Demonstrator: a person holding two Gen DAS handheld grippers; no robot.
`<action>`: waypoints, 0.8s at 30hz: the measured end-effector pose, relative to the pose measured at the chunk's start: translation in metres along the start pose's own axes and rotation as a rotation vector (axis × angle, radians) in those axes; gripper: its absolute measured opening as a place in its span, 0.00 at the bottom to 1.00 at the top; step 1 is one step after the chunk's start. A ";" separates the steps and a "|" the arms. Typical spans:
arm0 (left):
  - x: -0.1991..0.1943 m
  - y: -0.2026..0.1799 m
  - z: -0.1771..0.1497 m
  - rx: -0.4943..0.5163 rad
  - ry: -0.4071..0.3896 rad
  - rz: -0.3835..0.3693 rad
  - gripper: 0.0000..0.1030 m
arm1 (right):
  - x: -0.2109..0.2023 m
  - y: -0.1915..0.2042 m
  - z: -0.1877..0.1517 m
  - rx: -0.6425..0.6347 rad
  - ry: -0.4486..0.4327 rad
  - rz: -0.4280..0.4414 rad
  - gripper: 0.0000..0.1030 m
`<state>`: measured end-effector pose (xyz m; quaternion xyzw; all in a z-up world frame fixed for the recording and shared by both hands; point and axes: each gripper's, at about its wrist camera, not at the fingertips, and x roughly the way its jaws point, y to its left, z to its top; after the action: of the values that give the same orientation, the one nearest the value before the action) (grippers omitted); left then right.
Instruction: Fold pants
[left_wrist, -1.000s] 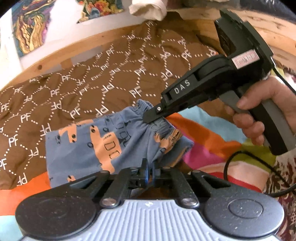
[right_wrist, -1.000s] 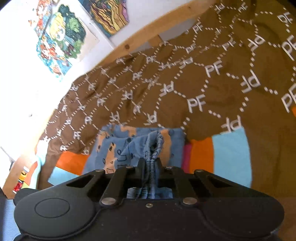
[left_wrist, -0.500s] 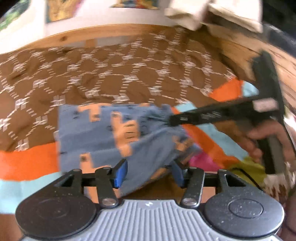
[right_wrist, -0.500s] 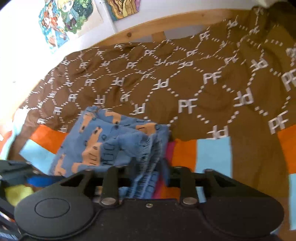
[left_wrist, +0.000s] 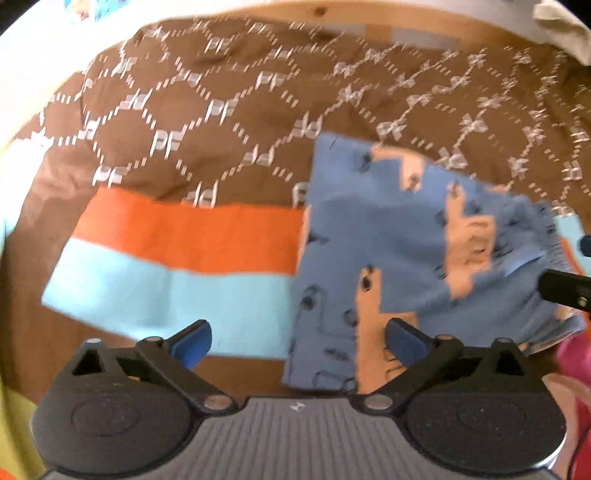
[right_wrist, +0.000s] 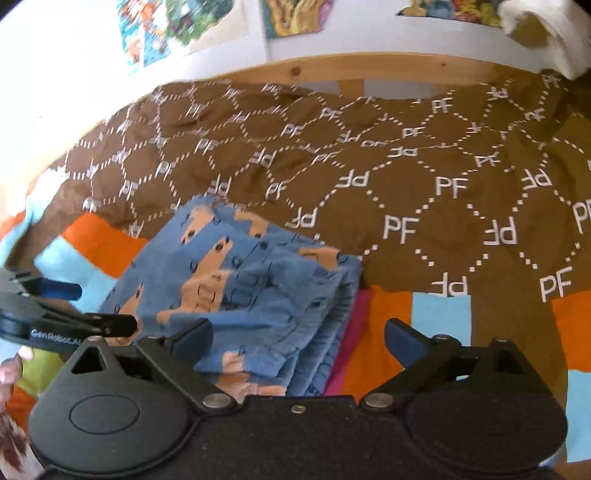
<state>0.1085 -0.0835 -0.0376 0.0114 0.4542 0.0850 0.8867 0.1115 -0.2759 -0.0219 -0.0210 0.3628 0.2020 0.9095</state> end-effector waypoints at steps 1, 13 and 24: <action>0.002 0.003 -0.004 -0.022 0.006 -0.014 1.00 | 0.003 0.002 -0.001 -0.028 0.024 -0.015 0.99; -0.012 0.041 -0.004 -0.097 -0.016 -0.106 1.00 | -0.020 -0.039 -0.001 -0.004 0.039 0.051 0.99; 0.027 0.005 0.071 0.087 -0.194 -0.113 1.00 | 0.026 -0.036 0.014 0.103 -0.134 -0.104 0.99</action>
<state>0.1806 -0.0706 -0.0168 0.0327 0.3695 0.0137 0.9286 0.1518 -0.2974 -0.0325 0.0205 0.3095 0.1367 0.9408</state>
